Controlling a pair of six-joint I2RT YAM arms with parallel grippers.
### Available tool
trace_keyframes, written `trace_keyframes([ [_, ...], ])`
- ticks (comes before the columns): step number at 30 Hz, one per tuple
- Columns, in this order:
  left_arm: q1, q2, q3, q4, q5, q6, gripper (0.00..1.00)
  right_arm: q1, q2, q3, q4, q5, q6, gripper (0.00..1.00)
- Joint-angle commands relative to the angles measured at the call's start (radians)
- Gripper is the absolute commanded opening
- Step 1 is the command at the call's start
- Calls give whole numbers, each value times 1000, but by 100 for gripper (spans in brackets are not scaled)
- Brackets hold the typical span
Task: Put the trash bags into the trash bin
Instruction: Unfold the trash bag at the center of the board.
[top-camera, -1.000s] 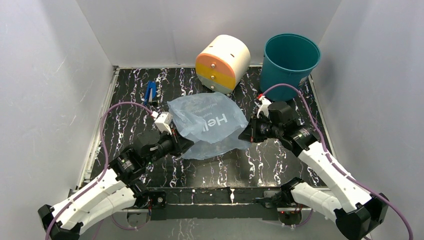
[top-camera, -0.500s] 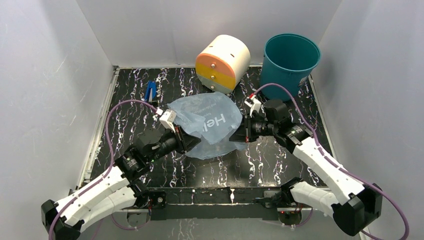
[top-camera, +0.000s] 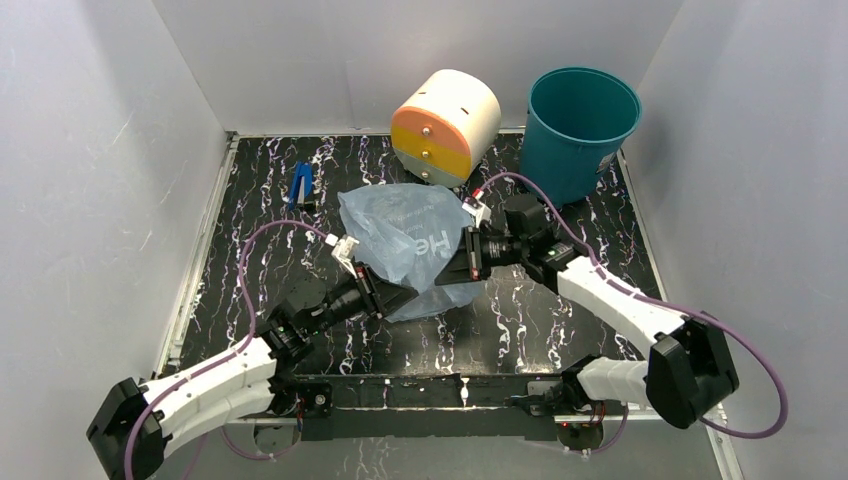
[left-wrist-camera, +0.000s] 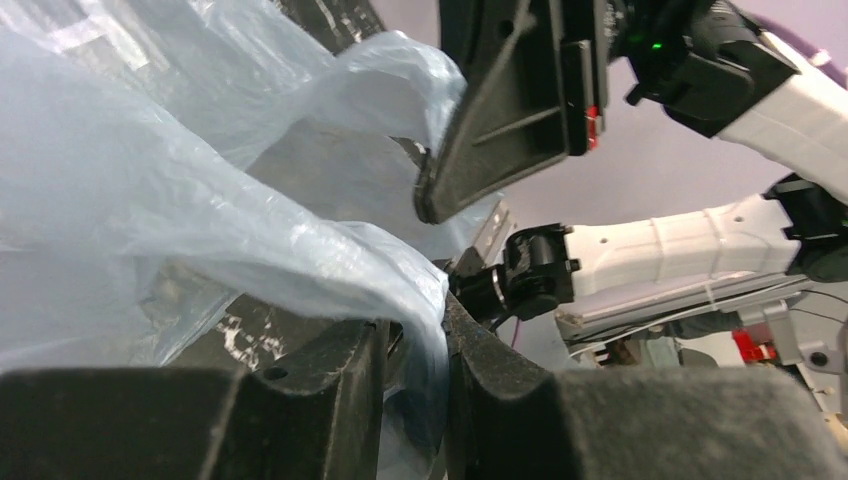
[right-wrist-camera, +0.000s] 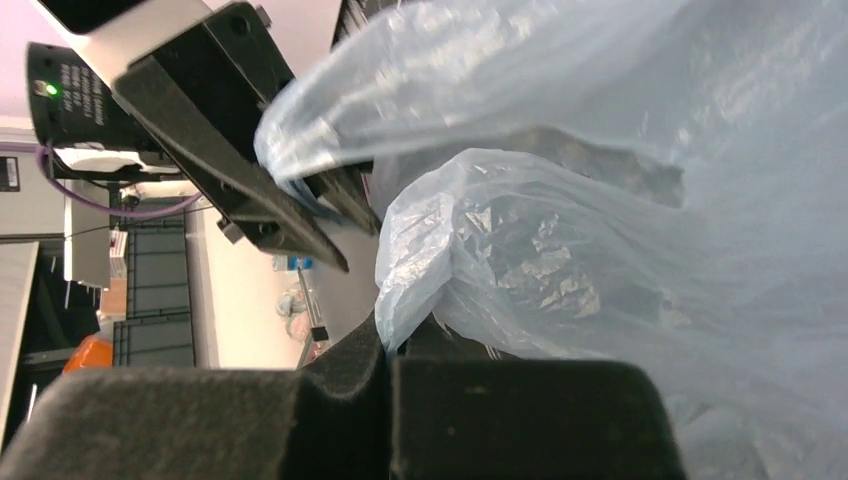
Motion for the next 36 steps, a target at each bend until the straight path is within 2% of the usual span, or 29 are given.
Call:
trace_keyframes([
  [1,-6,0,-25,187,15,-26,24,40,51,96,95,-44,4,7],
  [3,-6,9,-54,226,11,-42,25,67,68,117,91,-8,8,10],
  [4,-6,12,-61,235,10,-48,25,81,78,133,64,16,-3,16],
  [6,-6,13,-74,248,12,-53,25,105,101,185,-52,58,-59,25],
  [9,-6,1,-93,252,0,-54,19,112,138,295,-297,188,-153,39],
  [14,-6,-27,-110,201,-37,-44,18,113,145,390,-528,379,-245,45],
  [17,-6,-31,-91,157,-23,-21,18,113,153,410,-569,354,-276,44],
  [20,-6,-36,-90,147,-27,-12,18,112,171,360,-472,254,-248,42],
  [22,-6,-34,-94,146,-30,-14,19,115,194,342,-425,243,-203,35],
  [23,-6,-31,-94,146,-23,-15,19,116,199,320,-382,246,-177,28],
  [24,-6,-27,-94,147,-17,-18,20,116,202,305,-354,250,-158,15],
  [25,-6,-24,-96,148,-9,-21,21,116,202,299,-339,260,-138,11],
  [30,-6,-11,-120,197,15,-46,31,121,145,214,-146,204,-22,5],
  [36,-6,20,-159,281,-2,-92,37,121,101,127,42,169,97,0],
])
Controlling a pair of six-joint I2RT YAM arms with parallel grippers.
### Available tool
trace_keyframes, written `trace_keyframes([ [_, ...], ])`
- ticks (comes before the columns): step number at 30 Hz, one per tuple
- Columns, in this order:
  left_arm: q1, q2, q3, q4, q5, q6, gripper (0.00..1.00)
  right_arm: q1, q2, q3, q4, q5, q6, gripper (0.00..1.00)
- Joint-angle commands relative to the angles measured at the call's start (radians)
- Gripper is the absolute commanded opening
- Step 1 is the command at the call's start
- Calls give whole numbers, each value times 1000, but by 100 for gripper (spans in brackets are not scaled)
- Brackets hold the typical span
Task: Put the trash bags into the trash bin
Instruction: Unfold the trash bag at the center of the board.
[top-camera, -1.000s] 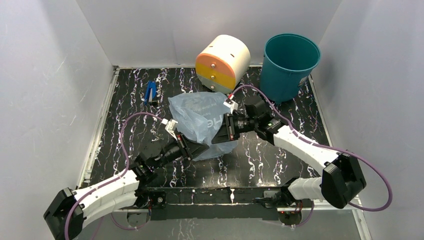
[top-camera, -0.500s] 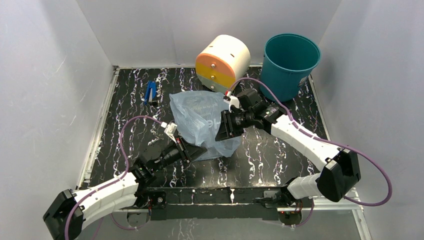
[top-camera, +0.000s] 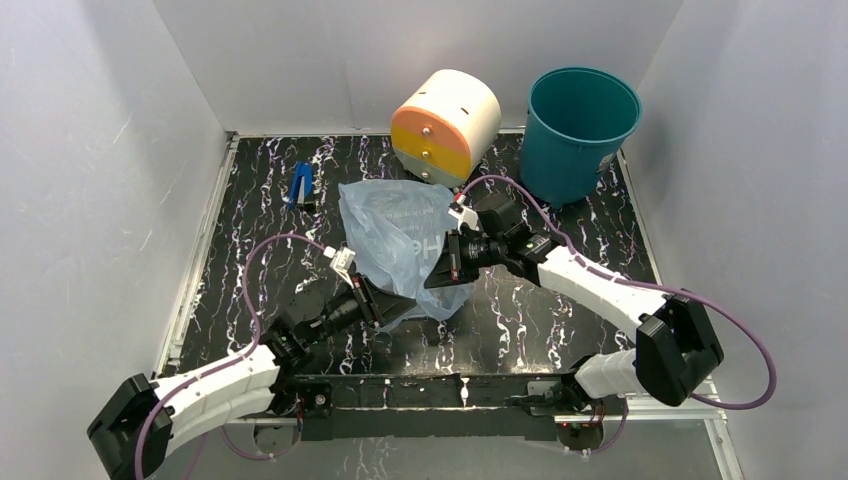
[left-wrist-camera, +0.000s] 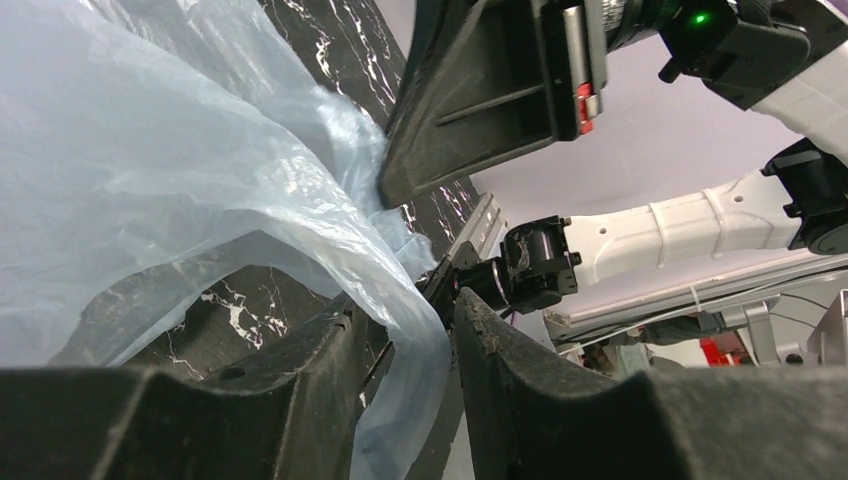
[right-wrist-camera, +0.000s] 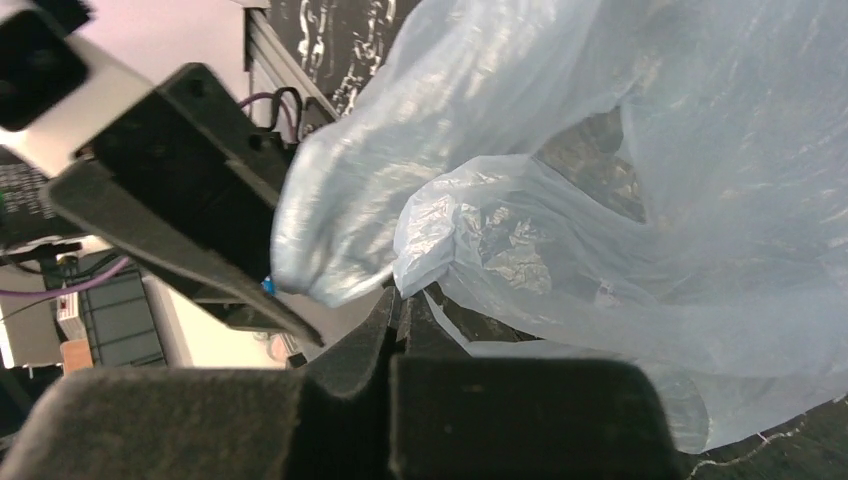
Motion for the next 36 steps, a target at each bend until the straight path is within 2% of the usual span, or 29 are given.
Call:
trace_keyframes([
  [1,-4,19,-33,114,-7,-42,38,5,-61,-50,258,-71,127,0],
  [4,-4,36,-42,162,-5,-56,40,5,-50,-84,355,-103,182,0],
  [9,-3,70,-46,186,7,-54,41,8,-29,-103,418,-131,224,0],
  [24,-3,-52,-128,206,-83,-83,44,37,-10,-119,398,-195,192,0],
  [36,-3,37,-64,241,-13,-65,44,79,46,-106,467,-229,220,0],
])
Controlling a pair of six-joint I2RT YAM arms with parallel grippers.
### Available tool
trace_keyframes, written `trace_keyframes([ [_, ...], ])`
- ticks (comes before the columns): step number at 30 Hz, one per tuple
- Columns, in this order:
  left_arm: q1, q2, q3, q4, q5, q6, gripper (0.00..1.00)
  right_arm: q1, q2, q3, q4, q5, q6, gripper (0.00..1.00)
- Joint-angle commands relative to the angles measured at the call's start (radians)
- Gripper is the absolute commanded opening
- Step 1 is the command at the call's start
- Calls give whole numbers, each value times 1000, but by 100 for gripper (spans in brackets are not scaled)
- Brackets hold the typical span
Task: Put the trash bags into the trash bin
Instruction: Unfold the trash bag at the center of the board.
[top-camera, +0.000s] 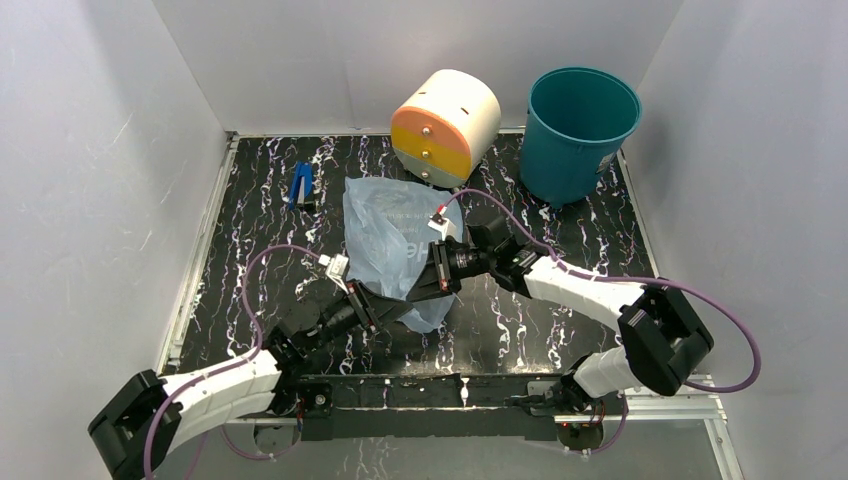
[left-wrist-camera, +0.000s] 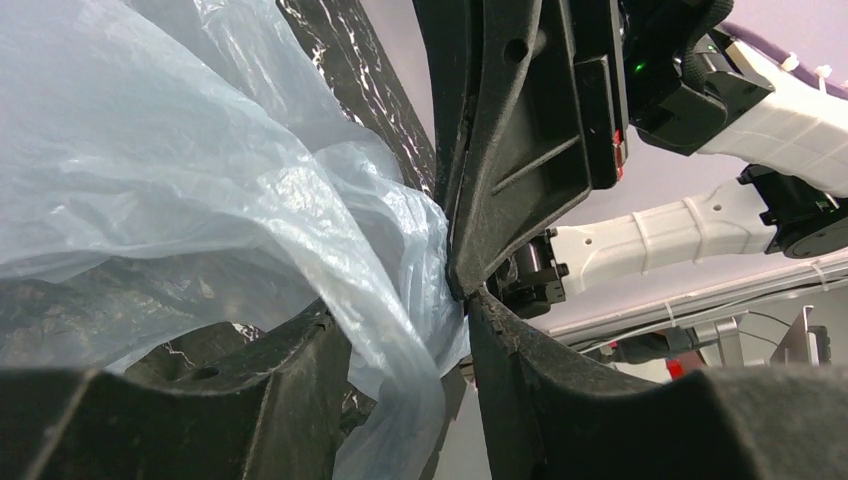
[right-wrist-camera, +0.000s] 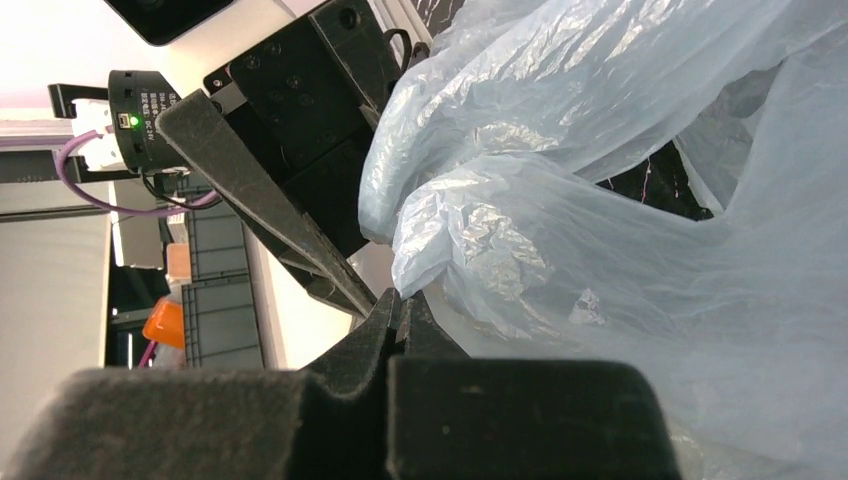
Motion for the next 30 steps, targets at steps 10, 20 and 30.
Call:
trace_keyframes([
  [10,-3,59,82,68,98,18,32,15,14,64,55,29,7,2],
  [20,-3,42,211,-195,36,81,0,10,-4,200,-151,158,-79,15],
  [30,130,82,739,-969,-111,459,0,-12,-222,307,-476,706,-336,65],
])
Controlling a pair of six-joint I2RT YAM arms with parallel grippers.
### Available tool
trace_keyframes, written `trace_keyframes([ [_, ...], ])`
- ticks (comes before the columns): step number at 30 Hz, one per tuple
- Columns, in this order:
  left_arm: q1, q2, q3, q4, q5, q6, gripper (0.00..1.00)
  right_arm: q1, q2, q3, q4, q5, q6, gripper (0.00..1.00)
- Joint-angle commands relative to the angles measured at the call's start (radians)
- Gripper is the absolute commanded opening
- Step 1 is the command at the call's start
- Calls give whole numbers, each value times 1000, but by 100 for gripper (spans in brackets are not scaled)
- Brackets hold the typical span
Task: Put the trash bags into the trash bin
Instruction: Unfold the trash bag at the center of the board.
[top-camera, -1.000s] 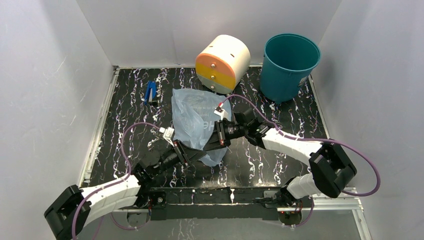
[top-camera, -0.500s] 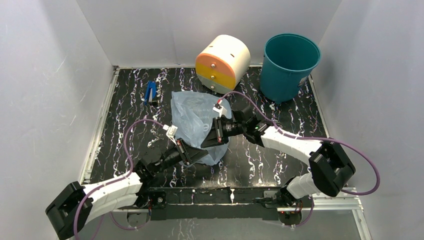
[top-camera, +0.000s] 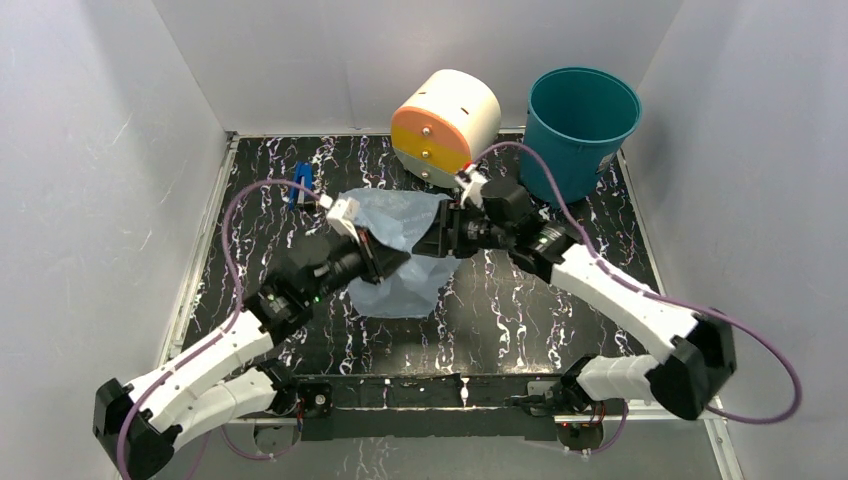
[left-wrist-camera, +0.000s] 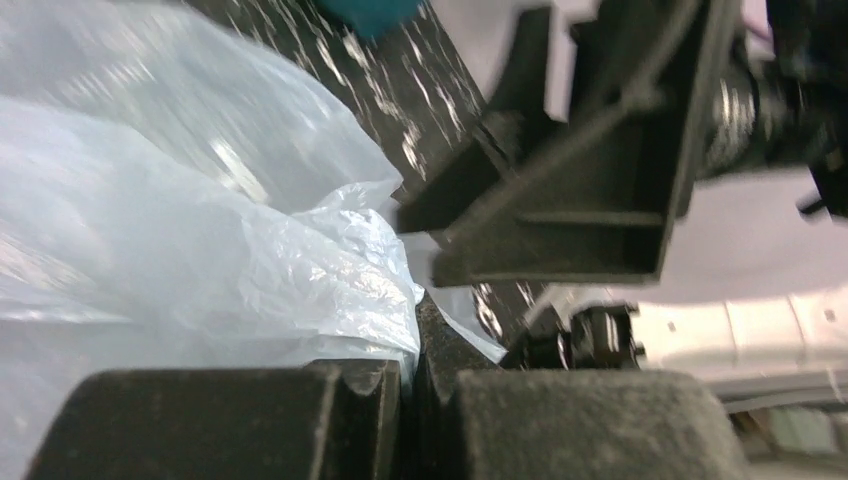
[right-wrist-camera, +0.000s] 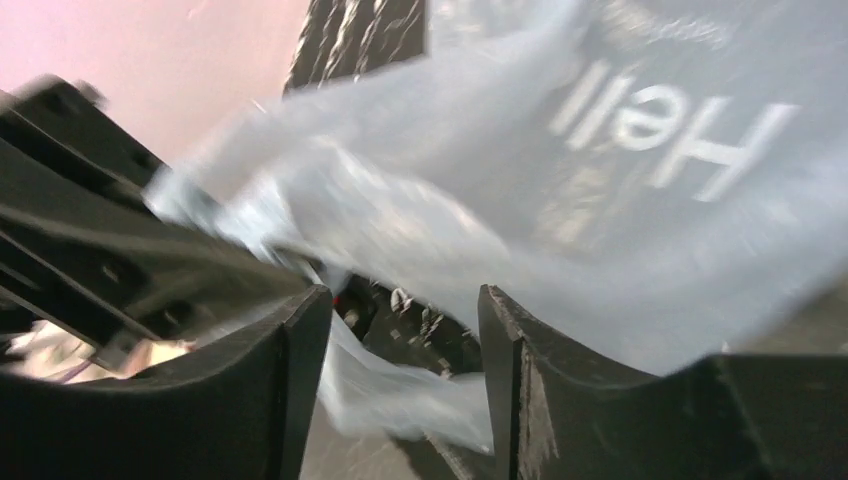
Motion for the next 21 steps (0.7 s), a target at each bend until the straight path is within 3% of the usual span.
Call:
trace_keyframes([
  [1,107,34,233,-335,-67,209,0,-8,-153,34,-129,354,-178,68],
  [5,125,69,456,-638,-516,352,0,-9,-280,-10,-151,692,-283,81],
  [7,126,46,535,-671,-622,430,0,-10,-333,-40,-148,778,-316,85],
  [9,127,31,584,-639,-618,515,0,-11,-374,-76,-146,830,-341,86],
  [11,128,110,638,-712,-609,533,0,-15,-390,-72,-154,893,-360,87],
  [14,127,216,646,-801,-557,446,0,-37,-352,33,-198,989,-413,88],
  [16,127,170,540,-695,-480,370,0,-67,-293,140,-208,1009,-498,88],
  [19,127,71,396,-524,-402,305,0,-214,-153,337,-285,907,-563,88],
  [21,127,71,399,-540,-379,299,0,-314,-36,479,-352,792,-552,88],
])
